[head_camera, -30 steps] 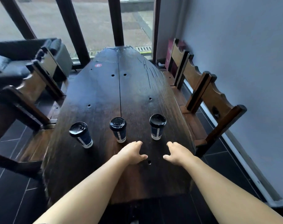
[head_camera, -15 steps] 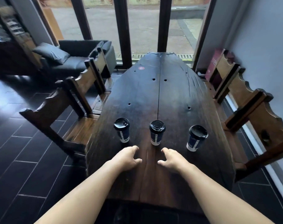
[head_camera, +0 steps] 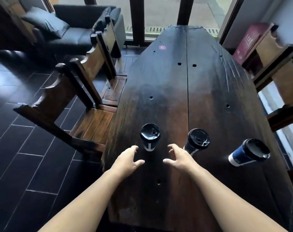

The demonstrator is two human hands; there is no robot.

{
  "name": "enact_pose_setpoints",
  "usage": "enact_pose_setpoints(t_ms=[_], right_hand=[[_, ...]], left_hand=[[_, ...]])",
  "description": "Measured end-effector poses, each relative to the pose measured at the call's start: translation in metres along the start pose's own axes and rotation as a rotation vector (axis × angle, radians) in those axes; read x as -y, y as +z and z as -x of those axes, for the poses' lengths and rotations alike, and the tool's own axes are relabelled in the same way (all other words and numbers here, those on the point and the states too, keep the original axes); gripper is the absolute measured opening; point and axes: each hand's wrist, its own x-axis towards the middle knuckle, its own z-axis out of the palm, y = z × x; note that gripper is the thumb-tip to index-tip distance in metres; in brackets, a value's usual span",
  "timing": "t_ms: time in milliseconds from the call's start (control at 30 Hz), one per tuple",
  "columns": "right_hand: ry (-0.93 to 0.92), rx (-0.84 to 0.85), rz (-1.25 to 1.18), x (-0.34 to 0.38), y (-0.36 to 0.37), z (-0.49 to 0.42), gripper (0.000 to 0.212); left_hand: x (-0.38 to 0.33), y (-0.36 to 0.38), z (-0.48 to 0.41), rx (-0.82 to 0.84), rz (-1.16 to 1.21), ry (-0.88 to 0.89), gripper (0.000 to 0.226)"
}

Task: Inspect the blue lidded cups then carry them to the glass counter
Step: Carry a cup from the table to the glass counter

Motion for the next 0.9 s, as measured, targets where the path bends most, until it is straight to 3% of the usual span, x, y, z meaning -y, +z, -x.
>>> enact_pose_setpoints(t_ms=[100, 200, 367, 600, 900], right_hand=[[0.009, -0.029, -0.073, -0.004, 0.008, -0.028, 0.076], [0.002, -0.06, -0.169, -0.008, 0.015, -0.053, 0.084], [-0.048, -0.042, -0.281, -0.009, 0.024, -0.08, 0.084], [-0.072, -0.074, -0.465, -0.004, 0.027, -0.091, 0.058], [-0.108, -0.064, -0.56, 0.034, -0.003, -0.055, 0.061]], left_hand=[[0.009, -0.002, -0.032, -0.063, 0.045, 0.033, 0.091], [0.012, -0.006, -0.062, -0.045, 0.118, 0.178, 0.097], [0.009, -0.003, -0.091, 0.022, 0.239, 0.232, 0.082], [0.006, 0.002, -0.103, -0.025, 0.283, 0.282, 0.061], [-0.018, -0.035, -0.062, -0.06, 0.391, 0.262, 0.048]])
